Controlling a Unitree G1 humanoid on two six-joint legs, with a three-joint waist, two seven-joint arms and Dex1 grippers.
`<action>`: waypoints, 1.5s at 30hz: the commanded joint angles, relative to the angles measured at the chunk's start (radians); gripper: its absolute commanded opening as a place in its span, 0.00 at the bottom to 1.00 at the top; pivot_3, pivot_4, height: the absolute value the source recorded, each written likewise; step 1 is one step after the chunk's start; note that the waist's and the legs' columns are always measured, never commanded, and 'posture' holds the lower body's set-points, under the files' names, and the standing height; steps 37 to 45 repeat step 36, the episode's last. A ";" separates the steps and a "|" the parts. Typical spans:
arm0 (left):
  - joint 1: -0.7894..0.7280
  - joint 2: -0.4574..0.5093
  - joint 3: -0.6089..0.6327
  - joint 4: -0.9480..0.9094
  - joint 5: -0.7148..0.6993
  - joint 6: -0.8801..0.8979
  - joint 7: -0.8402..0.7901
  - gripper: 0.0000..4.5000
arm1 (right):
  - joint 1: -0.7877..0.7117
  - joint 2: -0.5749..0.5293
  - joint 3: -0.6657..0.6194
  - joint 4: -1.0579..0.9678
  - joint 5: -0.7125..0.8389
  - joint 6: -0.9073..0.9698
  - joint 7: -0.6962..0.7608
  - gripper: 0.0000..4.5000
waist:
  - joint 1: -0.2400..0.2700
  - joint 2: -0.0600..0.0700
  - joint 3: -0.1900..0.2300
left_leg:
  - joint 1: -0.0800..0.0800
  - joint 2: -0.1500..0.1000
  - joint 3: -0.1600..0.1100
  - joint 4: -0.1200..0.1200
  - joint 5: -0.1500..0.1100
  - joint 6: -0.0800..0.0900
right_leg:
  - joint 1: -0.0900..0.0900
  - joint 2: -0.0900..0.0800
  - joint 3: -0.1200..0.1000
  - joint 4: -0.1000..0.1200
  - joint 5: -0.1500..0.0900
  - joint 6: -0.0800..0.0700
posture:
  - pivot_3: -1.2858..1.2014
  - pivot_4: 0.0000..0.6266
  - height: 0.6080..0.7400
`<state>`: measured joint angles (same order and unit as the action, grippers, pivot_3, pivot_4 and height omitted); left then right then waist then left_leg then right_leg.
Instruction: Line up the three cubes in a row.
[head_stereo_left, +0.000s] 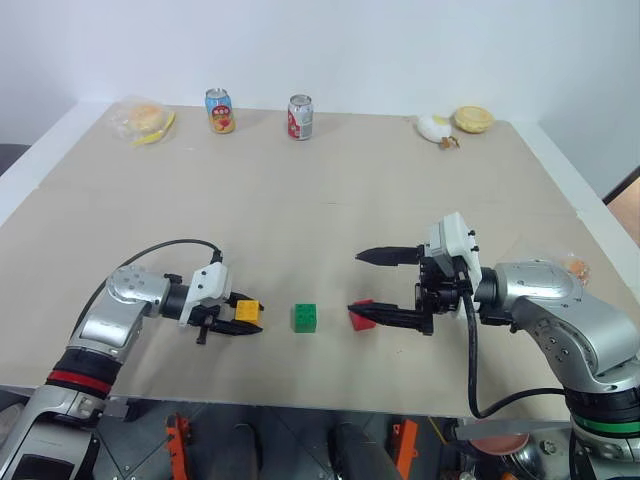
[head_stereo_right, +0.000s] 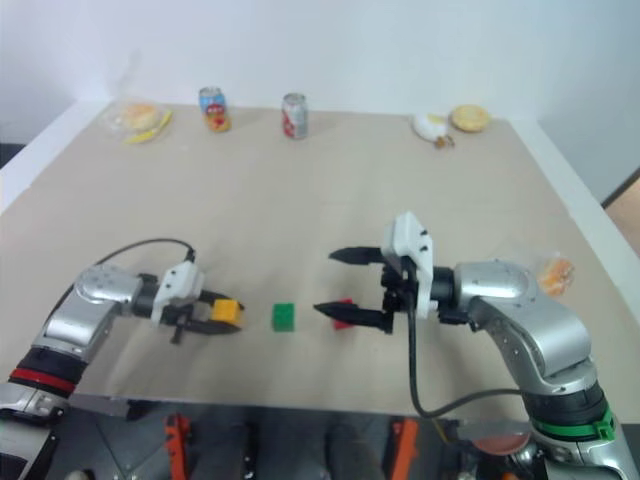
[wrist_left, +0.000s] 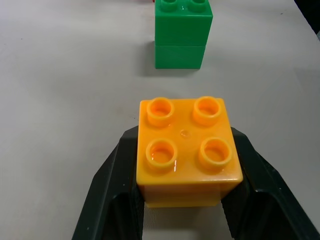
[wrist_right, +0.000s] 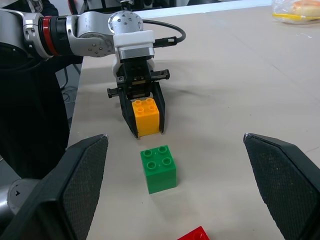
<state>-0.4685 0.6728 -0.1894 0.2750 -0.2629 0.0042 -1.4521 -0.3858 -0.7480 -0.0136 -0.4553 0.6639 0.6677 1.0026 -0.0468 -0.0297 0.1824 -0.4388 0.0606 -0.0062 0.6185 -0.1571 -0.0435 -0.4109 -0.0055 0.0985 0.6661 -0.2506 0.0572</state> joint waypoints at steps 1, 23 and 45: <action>0.002 -0.002 -0.011 -0.007 0.010 0.005 -0.015 0.61 | -0.011 -0.013 -0.028 -0.027 0.016 -0.015 0.004 1.00 | 0.000 0.000 0.000 | 0.000 0.000 0.000 0.000 0.000 0.000 | 0.000 0.000 0.000 0.000 0.000 0.000 | 0.52 0.24 0.95; -0.093 -0.205 0.363 -0.321 -0.425 0.589 0.569 0.99 | -0.006 0.115 -0.185 0.078 0.082 -0.016 -0.194 1.00 | 0.001 0.000 0.000 | 0.001 0.000 -0.002 0.001 0.000 0.000 | 0.003 0.000 -0.001 0.000 0.003 0.007 | 0.52 0.24 0.95; 0.083 -0.434 0.445 -0.294 0.038 0.237 1.329 0.99 | 0.139 0.489 -0.139 0.296 -0.422 -0.404 -0.803 1.00 | 0.001 -0.001 -0.001 | 0.001 -0.001 -0.001 0.001 0.001 -0.002 | 0.002 0.001 0.003 0.000 0.007 0.009 | 0.52 0.24 0.95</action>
